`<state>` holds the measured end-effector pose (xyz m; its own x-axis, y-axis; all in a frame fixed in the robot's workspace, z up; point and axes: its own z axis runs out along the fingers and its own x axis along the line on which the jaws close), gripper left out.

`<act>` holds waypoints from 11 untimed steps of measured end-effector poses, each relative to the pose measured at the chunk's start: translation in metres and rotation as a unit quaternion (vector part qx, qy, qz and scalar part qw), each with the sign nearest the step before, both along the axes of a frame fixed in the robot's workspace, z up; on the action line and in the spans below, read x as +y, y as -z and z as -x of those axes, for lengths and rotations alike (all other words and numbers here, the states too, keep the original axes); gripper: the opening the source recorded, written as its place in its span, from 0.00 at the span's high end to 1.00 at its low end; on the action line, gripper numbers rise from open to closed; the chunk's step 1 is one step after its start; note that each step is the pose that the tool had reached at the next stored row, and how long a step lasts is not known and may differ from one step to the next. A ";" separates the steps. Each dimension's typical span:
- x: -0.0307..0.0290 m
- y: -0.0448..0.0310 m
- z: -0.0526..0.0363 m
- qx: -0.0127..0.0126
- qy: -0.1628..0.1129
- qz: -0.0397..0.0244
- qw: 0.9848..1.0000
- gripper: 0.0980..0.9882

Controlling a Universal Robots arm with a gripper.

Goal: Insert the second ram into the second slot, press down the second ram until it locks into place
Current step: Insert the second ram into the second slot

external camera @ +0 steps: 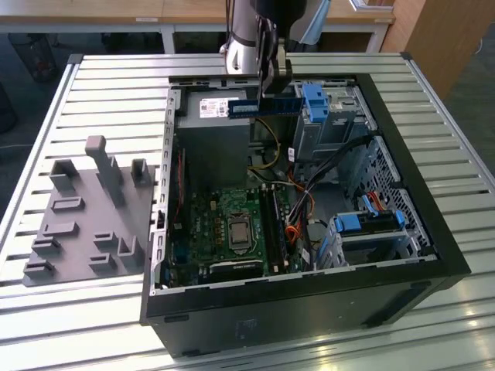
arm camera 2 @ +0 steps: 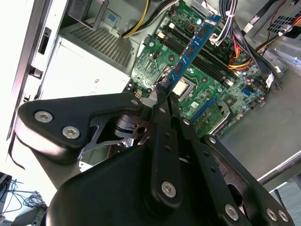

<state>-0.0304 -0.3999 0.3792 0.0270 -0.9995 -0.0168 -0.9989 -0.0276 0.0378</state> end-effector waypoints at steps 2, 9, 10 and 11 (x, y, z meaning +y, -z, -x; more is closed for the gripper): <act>-0.0008 0.0001 0.0000 0.000 0.000 0.000 1.000 0.96; -0.0034 0.0001 0.0000 0.000 0.000 0.000 1.000 0.96; -0.0036 0.0001 0.0000 0.000 0.000 0.000 1.000 0.96; -0.0040 0.0002 0.0000 0.000 0.000 0.000 1.000 0.96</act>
<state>-0.0304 -0.4039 0.3790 0.0268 -0.9995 -0.0169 -0.9989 -0.0274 0.0377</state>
